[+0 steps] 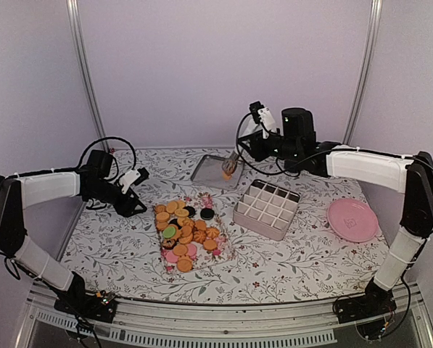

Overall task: Pack the cookies
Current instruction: Pick up the fake cookies from the plate, then place the fake cookies in the empty pocket of the box.

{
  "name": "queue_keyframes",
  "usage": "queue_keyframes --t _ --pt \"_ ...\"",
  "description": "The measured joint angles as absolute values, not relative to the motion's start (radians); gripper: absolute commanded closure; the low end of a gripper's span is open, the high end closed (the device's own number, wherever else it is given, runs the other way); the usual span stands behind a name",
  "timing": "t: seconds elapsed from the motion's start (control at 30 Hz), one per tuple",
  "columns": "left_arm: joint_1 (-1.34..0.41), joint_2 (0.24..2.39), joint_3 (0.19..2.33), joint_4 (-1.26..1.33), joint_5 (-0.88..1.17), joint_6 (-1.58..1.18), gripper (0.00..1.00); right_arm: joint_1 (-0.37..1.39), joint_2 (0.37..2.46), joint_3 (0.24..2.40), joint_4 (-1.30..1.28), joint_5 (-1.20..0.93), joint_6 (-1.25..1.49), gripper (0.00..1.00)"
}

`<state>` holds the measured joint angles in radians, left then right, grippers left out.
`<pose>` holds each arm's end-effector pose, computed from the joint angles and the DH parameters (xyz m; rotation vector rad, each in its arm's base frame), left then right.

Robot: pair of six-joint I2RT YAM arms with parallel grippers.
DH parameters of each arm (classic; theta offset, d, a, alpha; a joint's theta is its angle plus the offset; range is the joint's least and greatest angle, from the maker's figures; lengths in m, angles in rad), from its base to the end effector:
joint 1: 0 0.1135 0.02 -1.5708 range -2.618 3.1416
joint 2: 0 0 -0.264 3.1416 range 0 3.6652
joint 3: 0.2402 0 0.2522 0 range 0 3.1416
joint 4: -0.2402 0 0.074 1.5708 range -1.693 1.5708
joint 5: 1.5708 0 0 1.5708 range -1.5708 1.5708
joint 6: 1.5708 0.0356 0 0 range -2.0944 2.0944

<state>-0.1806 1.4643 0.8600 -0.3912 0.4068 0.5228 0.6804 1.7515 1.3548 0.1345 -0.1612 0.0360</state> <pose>0.2785 -0.0652 0.1967 0.9983 2.2802 -0.3798 0.3244 0.2699 0.3056 -0.7041 1.7422 0.6462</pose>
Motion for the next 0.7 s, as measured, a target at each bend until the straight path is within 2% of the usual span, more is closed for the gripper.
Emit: queue_keyframes --t 0.27,0.7 --pt "-0.181 1.464 0.860 -0.400 0.408 0.523 0.37 0.555 1.668 1.264 0.115 -0.094 0.019 1.00" --pt "-0.181 1.464 0.860 -0.406 0.411 0.523 0.37 0.536 1.663 1.234 0.069 -0.034 -0.050 1.00"
